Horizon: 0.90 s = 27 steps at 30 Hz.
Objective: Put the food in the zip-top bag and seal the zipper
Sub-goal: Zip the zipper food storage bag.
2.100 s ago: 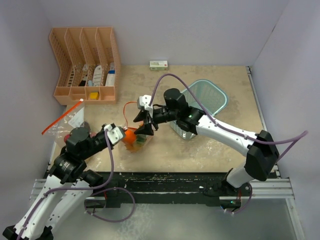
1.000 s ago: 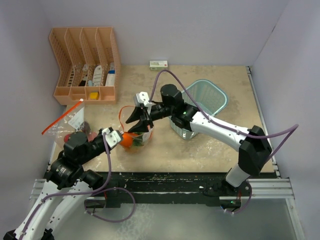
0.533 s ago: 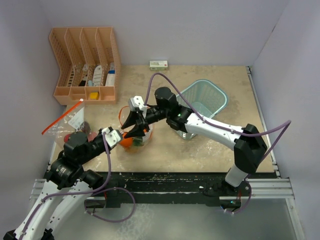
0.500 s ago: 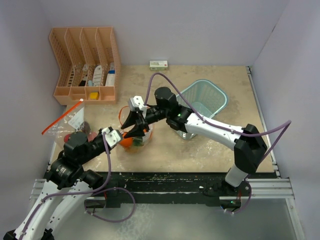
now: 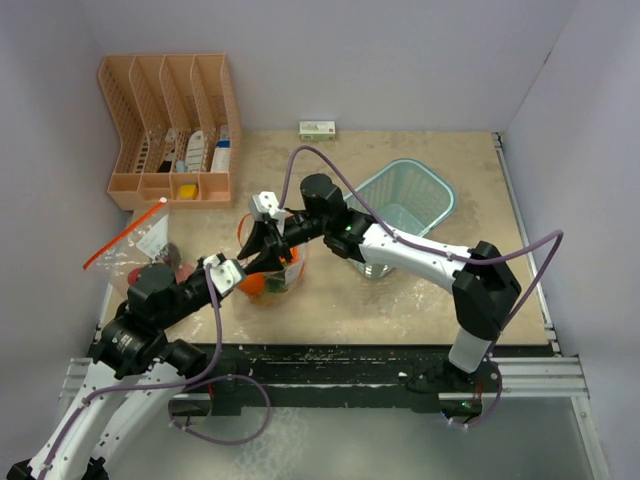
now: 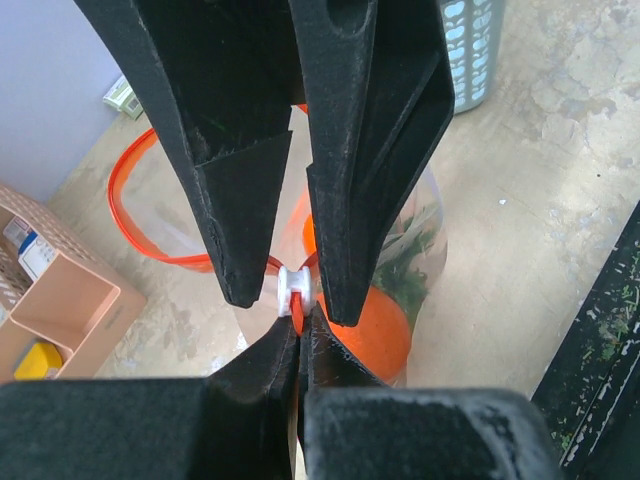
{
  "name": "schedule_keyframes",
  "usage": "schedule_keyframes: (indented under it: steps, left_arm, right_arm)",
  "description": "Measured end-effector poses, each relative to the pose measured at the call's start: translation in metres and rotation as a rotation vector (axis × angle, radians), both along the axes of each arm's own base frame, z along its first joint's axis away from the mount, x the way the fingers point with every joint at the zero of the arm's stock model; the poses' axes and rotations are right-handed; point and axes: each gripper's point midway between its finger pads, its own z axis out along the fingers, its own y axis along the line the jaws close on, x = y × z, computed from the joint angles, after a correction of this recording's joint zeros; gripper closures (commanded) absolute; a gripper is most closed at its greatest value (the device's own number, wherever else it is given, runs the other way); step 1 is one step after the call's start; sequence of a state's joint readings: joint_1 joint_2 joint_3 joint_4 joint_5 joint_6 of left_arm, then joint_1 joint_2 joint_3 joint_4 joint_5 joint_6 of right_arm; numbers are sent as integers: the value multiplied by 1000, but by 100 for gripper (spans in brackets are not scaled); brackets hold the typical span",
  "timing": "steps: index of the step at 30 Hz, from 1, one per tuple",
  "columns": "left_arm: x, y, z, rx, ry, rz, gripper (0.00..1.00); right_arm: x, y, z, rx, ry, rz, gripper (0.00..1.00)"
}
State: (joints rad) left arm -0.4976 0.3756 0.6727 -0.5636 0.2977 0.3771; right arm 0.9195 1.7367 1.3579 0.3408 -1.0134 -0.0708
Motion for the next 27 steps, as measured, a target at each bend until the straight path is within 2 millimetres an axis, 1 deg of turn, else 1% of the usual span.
schedule_keyframes:
  steps: [3, 6, 7, 11, 19, 27]
  left_arm:
    - [0, 0, -1, 1, 2, 0, 100]
    - [0, 1, -1, 3, 2, 5, 100]
    - [0, 1, -1, 3, 2, 6, 100]
    - [2, 3, -1, 6, 2, 19, 100]
    - [4, 9, -3, 4, 13, 63, 100]
    - [4, 17, 3, -8, -15, 104, 100]
  right_arm:
    - [0, 1, -2, -4, 3, 1, 70]
    - [0, 2, -2, -4, 4, 0, 84]
    - [0, 2, -2, -6, 7, -2, 87]
    - [1, 2, -2, -10, 12, -8, 89]
    - [9, 3, -8, -33, 3, -60, 89]
    - [24, 0, -17, -73, -5, -130, 91]
